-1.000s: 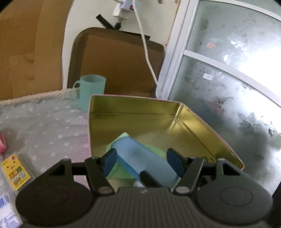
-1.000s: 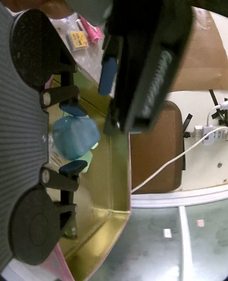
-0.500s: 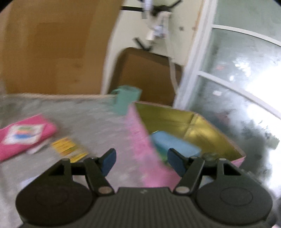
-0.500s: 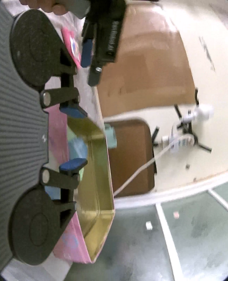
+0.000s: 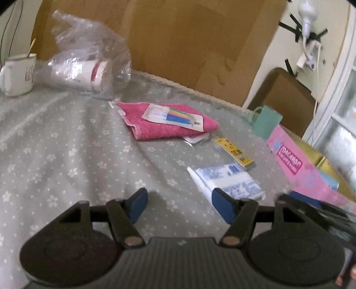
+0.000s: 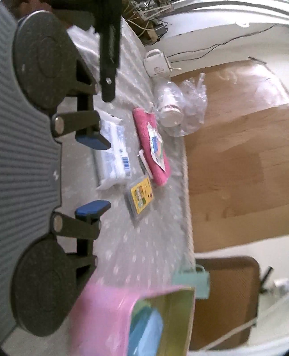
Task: Organize soft objects
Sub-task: 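Move the left tool to the white packet and grasp it, then carry the white packet into the pink tin and open the left tool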
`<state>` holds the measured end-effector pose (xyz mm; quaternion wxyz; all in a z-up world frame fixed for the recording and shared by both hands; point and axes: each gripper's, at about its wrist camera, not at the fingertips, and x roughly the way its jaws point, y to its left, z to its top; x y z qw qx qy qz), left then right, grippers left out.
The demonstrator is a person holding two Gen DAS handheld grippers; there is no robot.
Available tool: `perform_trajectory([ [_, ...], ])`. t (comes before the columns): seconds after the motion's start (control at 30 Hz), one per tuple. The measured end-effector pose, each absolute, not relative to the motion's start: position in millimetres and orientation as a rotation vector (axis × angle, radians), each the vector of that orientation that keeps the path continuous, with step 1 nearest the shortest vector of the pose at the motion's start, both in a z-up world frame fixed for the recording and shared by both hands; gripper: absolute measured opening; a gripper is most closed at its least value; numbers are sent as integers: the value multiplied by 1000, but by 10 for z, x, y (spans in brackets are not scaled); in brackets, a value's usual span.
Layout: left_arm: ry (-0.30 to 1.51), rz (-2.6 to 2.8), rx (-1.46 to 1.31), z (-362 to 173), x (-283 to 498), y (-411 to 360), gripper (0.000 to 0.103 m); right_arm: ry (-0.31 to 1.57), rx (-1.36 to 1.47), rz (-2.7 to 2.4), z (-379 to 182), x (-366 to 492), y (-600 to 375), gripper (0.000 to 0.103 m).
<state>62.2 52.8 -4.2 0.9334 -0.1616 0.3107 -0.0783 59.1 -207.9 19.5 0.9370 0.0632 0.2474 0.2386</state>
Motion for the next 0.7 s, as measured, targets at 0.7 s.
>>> perform_trajectory([
  [0.7,713,-405,-253,-74,554,-230,34,657,235,554,57,638,-2160,37],
])
